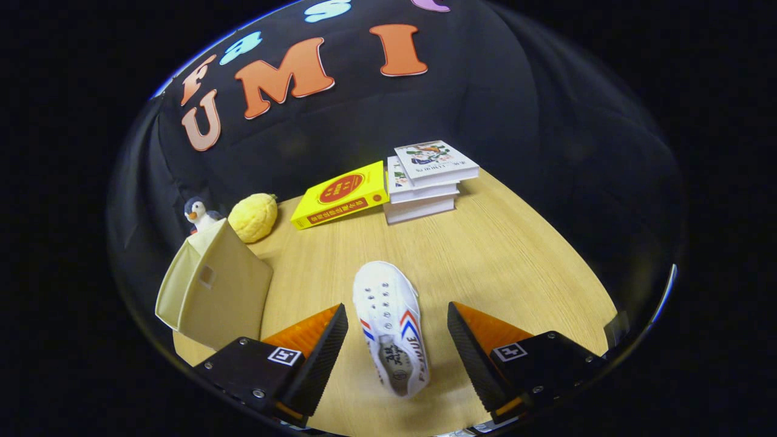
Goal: Open the storage box then place both shoes into the box .Put the left shoe in first, then the right shoe, with the right side of both shoes facing outward in a uniform manner.
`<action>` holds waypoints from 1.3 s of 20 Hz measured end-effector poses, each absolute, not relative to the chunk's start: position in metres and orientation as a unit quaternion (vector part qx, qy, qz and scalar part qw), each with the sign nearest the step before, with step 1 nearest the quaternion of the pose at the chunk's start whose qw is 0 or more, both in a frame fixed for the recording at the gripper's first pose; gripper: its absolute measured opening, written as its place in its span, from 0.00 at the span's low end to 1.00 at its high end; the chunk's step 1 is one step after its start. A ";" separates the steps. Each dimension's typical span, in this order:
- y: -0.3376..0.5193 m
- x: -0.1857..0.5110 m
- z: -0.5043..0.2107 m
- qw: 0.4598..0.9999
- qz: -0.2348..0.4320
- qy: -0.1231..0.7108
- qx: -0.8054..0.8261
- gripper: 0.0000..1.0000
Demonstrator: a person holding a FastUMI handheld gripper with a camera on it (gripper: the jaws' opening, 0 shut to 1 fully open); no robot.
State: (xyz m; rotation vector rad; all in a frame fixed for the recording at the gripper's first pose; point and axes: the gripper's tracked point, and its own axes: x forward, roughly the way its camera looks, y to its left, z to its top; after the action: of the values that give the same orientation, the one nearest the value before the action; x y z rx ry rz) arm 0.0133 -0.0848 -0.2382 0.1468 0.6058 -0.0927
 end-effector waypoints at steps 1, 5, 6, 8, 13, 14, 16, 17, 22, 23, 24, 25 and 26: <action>-0.084 0.007 -0.245 0.950 -0.046 0.302 0.071 0.98; -0.099 0.007 -0.280 0.945 -0.039 0.316 0.076 0.99; -0.099 0.007 -0.286 0.945 -0.037 0.317 0.079 0.99; -0.100 0.009 -0.300 0.941 -0.035 0.325 0.084 0.99; -0.090 0.016 -0.319 0.934 -0.013 0.344 0.090 0.89; -0.087 0.018 -0.320 0.935 -0.005 0.345 0.083 0.82; -0.082 0.019 -0.324 0.934 0.008 0.350 0.071 0.70; -0.079 0.018 -0.326 0.932 0.013 0.355 0.068 0.65; -0.073 0.016 -0.328 0.929 0.028 0.367 0.048 0.42; -0.073 0.016 -0.323 0.926 0.028 0.375 0.037 0.41; -0.073 0.015 -0.325 0.921 0.028 0.387 0.028 0.38; -0.073 0.015 -0.324 0.917 0.026 0.398 0.025 0.38; -0.074 0.015 -0.323 0.915 0.025 0.401 0.026 0.35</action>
State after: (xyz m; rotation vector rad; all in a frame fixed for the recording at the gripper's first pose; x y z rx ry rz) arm 0.0152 -0.0741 -0.3232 0.0541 0.8258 0.0518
